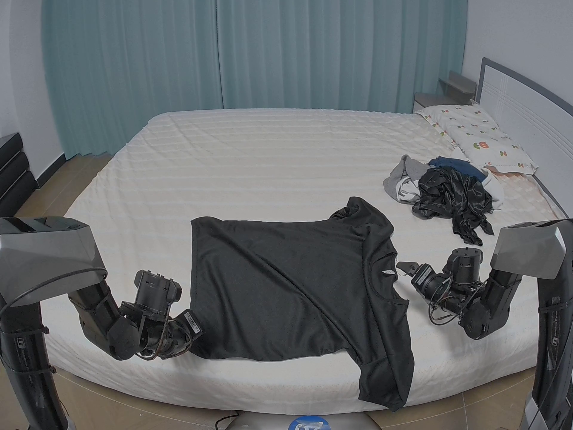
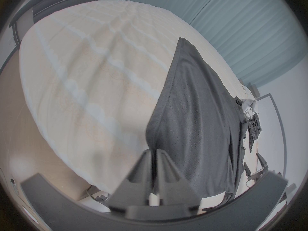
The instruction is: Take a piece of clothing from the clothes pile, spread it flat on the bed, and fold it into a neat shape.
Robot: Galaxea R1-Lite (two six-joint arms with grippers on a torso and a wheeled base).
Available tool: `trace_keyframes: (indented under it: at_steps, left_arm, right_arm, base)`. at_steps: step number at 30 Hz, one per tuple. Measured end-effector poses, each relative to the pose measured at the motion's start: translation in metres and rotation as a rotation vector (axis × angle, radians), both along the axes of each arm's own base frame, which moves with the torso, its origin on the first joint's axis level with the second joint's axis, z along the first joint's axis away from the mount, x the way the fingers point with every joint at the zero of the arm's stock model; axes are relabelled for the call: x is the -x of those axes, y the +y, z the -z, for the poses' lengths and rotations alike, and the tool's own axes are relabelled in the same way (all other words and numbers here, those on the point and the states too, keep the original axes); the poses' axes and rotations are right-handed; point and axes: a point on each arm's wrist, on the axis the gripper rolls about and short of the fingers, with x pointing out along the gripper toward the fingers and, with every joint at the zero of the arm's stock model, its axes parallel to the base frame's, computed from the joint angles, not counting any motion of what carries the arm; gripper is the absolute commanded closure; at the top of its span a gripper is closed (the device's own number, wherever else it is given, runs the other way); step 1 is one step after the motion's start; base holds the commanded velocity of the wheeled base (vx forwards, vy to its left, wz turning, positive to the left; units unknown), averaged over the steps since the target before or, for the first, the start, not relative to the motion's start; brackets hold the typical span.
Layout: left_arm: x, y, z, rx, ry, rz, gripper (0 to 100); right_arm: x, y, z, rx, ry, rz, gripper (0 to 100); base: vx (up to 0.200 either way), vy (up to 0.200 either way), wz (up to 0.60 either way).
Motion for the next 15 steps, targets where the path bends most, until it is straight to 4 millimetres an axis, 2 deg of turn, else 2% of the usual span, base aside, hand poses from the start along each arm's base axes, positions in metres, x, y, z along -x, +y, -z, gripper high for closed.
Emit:
trace_keyframes:
  at_steps: [6, 15]
  left_arm:
    - [0.007, 0.01, -0.002, -0.072, 0.069, 0.008, 100]
    - [0.01, 0.032, -0.016, -0.137, 0.1, 0.016, 100]
  right_arm:
    - [0.005, 0.0, 0.0, 0.02, 0.009, -0.02, 0]
    - [0.015, 0.007, 0.009, 0.047, 0.052, -0.099, 0]
  base:
    - [0.0, 0.0, 0.0]
    - [0.0, 0.0, 0.0]
